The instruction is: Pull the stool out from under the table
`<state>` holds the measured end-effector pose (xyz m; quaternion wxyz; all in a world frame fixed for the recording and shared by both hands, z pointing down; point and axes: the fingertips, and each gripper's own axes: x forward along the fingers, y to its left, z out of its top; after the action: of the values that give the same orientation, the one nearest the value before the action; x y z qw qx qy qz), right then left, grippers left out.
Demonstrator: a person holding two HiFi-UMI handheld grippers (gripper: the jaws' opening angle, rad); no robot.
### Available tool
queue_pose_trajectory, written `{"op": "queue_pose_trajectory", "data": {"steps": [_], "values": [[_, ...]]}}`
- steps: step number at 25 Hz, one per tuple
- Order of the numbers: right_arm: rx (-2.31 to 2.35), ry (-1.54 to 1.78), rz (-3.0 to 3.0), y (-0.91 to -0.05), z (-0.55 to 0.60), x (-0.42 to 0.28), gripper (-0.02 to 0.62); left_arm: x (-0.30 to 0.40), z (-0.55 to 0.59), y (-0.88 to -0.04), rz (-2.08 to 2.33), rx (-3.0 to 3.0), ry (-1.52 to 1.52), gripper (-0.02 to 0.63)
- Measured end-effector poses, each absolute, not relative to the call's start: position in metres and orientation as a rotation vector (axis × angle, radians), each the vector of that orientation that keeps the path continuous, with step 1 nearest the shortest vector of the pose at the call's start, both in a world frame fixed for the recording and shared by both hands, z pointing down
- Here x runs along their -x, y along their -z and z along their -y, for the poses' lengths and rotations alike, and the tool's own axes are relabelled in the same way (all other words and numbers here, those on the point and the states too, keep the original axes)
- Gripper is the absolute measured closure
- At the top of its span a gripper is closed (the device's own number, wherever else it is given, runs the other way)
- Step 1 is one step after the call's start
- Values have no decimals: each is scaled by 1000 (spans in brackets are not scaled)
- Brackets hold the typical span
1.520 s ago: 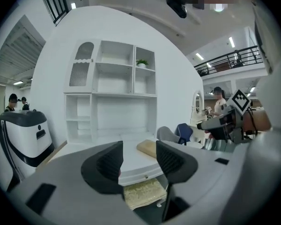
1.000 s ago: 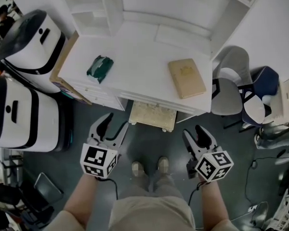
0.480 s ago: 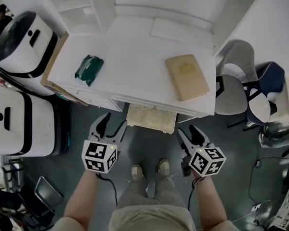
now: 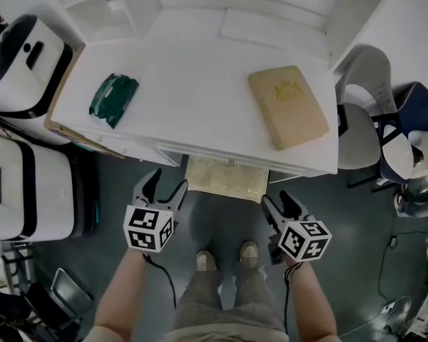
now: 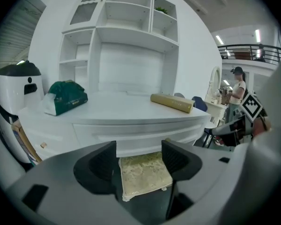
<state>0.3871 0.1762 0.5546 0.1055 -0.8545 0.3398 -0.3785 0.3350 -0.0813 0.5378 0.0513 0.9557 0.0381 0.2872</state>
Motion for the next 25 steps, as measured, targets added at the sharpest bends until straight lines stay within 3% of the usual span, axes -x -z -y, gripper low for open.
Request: {"op": "queue_pose_trajectory", "data": {"steps": [20, 25], "values": [[2528, 1199, -1002, -770, -175, -448, 313, -391, 82, -772, -131, -2682, -1055, 264], [2526, 1217, -1029, -812, -170, -458, 273, -400, 86, -824, -134, -2688, -1156, 241]]}}
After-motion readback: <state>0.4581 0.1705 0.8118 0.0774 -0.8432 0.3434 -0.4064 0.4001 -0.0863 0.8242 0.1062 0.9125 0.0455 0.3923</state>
